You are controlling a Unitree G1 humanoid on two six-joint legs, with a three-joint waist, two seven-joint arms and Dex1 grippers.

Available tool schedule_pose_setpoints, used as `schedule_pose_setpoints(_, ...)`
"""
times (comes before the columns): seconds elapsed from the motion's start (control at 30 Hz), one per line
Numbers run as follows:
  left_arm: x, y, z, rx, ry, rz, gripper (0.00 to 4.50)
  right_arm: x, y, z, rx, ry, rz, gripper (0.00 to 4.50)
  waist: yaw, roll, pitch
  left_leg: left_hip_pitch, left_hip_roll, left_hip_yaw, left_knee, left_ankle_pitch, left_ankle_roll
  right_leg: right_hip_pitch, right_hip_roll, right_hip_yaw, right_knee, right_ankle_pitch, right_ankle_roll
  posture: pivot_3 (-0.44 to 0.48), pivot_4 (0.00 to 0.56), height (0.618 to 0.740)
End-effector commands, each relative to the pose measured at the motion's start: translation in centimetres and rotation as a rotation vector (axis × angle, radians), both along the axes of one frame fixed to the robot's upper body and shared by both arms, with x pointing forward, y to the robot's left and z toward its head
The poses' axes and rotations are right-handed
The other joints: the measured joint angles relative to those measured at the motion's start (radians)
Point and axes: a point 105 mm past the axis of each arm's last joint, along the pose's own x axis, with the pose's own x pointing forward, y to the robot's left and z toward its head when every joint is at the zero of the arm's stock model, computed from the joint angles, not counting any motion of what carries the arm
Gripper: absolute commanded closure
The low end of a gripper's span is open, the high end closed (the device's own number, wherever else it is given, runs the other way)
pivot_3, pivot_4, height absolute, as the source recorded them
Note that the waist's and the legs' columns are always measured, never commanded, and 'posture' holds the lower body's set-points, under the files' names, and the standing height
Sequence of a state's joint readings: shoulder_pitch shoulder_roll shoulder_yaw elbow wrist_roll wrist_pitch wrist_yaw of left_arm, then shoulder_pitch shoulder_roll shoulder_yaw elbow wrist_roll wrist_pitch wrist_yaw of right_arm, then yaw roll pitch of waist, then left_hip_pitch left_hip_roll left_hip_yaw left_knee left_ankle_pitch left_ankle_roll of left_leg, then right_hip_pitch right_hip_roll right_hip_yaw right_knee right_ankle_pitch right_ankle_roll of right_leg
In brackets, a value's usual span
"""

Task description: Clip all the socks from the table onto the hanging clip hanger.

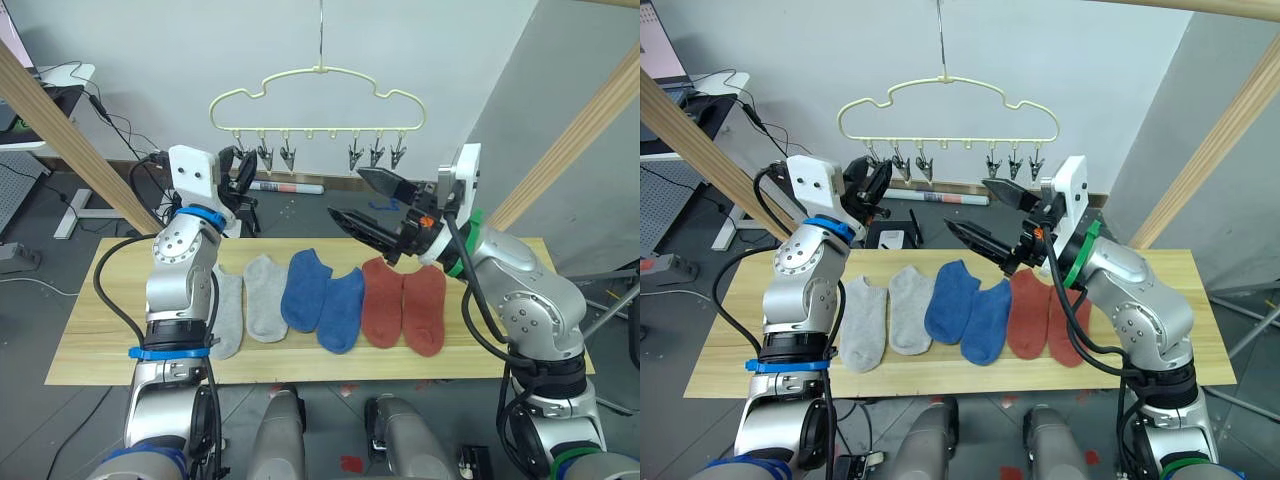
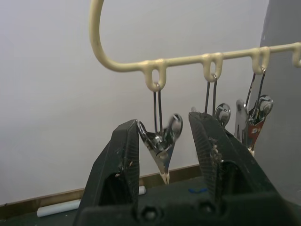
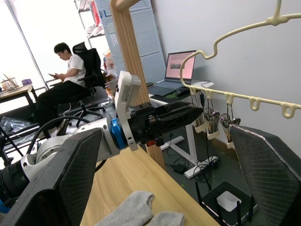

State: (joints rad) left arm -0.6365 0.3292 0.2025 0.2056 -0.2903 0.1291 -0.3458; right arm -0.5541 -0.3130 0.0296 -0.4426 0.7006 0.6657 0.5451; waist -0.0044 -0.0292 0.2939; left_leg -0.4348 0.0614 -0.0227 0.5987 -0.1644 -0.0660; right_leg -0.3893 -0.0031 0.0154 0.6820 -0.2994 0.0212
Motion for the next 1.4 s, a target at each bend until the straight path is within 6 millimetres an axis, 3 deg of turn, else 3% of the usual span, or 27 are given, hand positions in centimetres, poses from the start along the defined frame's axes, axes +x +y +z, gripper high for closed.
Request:
schedule_pose_setpoints(0.03, -0.51, -0.35, 1.37, 0.013, -0.058, -0.013, 2.64, -1.16, -0.02, 1.65, 0.025, -0.067, 0.020, 0.00, 0.000, 0.000, 0.000, 0.000, 0.000, 0.000, 0.000, 0.000, 0.000, 0.000, 0.000, 0.000, 0.000, 0.000, 0.000, -0.009, 0.300, 0.740)
schedule_pose_setpoints(0.93, -0.07, 0.19, 1.44, 0.027, -0.066, 0.016, 2.64, -1.12, -0.34, 1.29, 0.026, -0.051, 0.006, 0.00, 0.000, 0.000, 0.002, 0.000, 0.000, 0.000, -0.001, 0.000, 0.000, 0.000, 0.000, 0.000, -0.001, -0.001, 0.001, -0.011, 0.300, 0.740)
schedule_pose_setpoints(1.03, -0.10, 0.00, 1.56, 0.023, -0.069, 0.009, 2.99, -1.12, -0.37, 1.13, 0.027, -0.044, 0.003, 0.00, 0.000, 0.000, 0.002, -0.001, 0.000, 0.000, -0.001, 0.000, 0.000, 0.000, 0.000, 0.000, -0.001, -0.001, 0.001, -0.011, 0.300, 0.740)
schedule_pose_setpoints(1.1, -0.12, -0.07, 1.56, 0.021, -0.069, 0.005, 3.63, -1.09, -0.40, 1.07, 0.027, -0.042, 0.001, 0.00, 0.000, 0.000, 0.002, -0.001, 0.000, 0.000, -0.001, 0.000, 0.000, 0.000, 0.000, 0.000, -0.001, -0.001, 0.001, -0.011, 0.300, 0.740)
schedule_pose_setpoints(1.2, -0.12, -0.06, 1.57, 0.020, -0.071, 0.003, 4.24, -1.03, -0.48, 1.02, 0.028, -0.039, -0.004, 0.00, -0.001, 0.000, 0.002, -0.001, 0.000, 0.000, -0.001, 0.000, 0.000, -0.001, 0.000, 0.000, -0.001, -0.001, 0.002, -0.012, 0.302, 0.740)
schedule_pose_setpoints(1.4, -0.13, 0.04, 1.63, 0.021, -0.072, 0.005, 4.46, -1.00, -0.45, 0.81, 0.027, -0.030, -0.009, 0.00, -0.001, 0.000, 0.002, -0.001, 0.000, 0.000, -0.002, 0.000, 0.000, -0.001, 0.000, 0.000, -0.001, -0.002, 0.003, -0.012, 0.305, 0.740)
